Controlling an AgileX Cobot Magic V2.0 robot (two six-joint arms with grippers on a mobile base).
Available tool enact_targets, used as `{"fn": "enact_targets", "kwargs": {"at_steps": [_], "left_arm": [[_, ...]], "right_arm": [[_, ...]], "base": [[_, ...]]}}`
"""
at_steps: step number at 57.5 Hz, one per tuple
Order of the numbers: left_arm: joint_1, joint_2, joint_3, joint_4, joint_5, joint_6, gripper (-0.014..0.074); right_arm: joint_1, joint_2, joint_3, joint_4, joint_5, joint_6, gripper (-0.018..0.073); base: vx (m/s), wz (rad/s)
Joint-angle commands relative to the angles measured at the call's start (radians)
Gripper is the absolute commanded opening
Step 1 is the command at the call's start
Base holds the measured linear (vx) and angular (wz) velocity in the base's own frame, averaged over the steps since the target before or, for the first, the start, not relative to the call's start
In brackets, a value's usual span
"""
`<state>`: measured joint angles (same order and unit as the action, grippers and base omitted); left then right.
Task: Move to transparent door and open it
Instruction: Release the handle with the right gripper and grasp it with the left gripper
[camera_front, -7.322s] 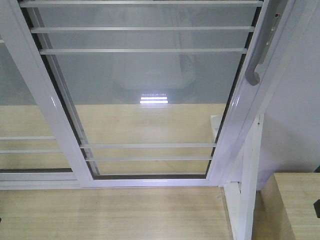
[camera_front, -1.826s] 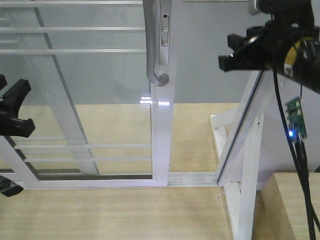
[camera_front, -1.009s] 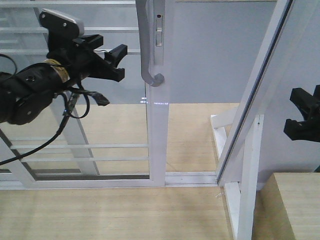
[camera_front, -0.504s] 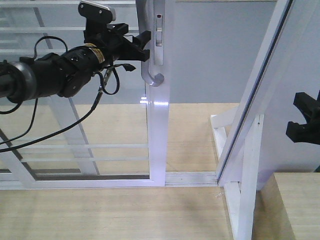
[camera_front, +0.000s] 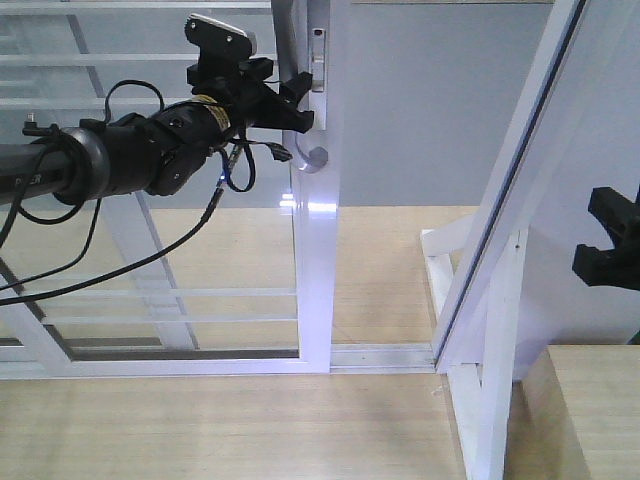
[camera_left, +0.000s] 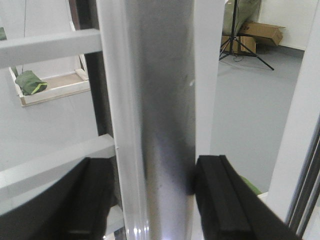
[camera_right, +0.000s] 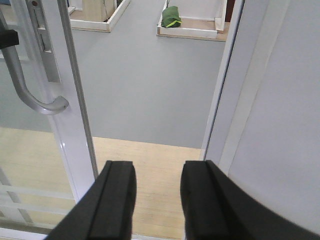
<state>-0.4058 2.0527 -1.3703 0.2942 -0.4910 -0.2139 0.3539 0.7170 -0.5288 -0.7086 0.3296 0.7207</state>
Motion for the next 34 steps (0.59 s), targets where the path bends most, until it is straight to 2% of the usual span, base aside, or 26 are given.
{"fn": "enact_targets", "kwargs": {"at_steps": [1, 24, 34], "left_arm": [[0.017, -0.061, -0.037, -0.099, -0.077, 0.036, 0.0428], [0.059, -0.064, -0.037, -0.115, -0.069, 0.039, 0.0427], [0.073, -0.066, -0.037, -0.115, 0.007, 0.039, 0.0427]], "right_arm": [[-0.004, -0.005, -0.032, -0.031, -0.051, 0.001, 0.0313], [-0.004, -0.005, -0.032, -0.031, -0.051, 0.001, 0.0313], [-0.004, -0.005, -0.032, -0.030, -0.051, 0.001, 0.0313]], "base": [[0.00, 0.00], [0.00, 0.00], [0.00, 0.00]]}}
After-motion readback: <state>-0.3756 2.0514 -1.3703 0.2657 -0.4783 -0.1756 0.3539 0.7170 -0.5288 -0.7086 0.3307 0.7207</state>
